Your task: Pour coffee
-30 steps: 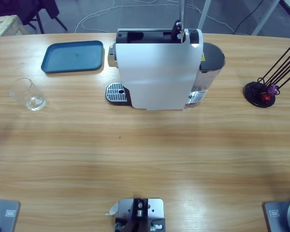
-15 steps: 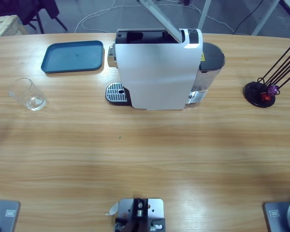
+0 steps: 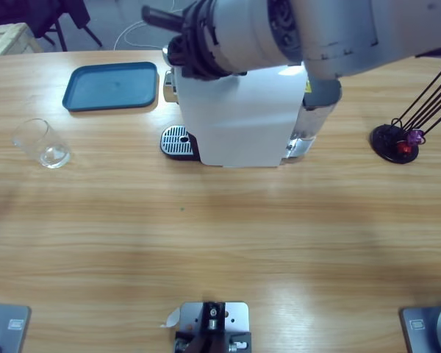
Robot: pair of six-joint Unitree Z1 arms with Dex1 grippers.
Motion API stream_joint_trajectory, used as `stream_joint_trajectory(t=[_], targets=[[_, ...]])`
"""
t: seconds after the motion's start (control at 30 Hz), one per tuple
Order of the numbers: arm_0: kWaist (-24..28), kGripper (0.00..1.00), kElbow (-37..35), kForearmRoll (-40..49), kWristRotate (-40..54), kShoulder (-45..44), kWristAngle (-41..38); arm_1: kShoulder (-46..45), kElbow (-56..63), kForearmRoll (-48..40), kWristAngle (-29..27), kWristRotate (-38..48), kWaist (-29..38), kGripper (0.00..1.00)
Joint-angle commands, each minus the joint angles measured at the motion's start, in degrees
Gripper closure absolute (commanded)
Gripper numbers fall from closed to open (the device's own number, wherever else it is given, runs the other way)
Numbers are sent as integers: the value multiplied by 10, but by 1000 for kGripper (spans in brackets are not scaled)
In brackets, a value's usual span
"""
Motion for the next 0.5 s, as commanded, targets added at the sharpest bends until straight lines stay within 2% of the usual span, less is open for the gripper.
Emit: stream_joint_trajectory(t=[0.03, 0.1, 0.13, 0.2, 0.23, 0.33, 0.4, 0.5], targets=[[-4, 0, 12, 10, -17, -1, 1, 122, 24, 81, -14, -8, 4, 1000], [-4, 0, 14, 10, -28, -4, 8, 87, 29, 70, -21, -63, 4, 1000], [-4, 0, 15, 9, -36, -2, 15, 63, 28, 76, -15, -104, 4, 963], [-4, 0, 14, 6, -49, 5, 27, -1, 29, 97, -6, -174, 4, 137], [-4, 0, 12, 5, -50, 10, 36, -39, 31, 97, -2, -212, 4, 5], [-4, 0, 1, 5, -51, 15, 88, -169, 38, 101, 8, -271, 4, 0], [-4, 0, -9, 5, -44, 6, 133, -254, 43, 119, 8, -284, 4, 4], [-4, 0, -4, 4, -54, -3, 191, -364, 114, 143, 11, -291, 4, 0]])
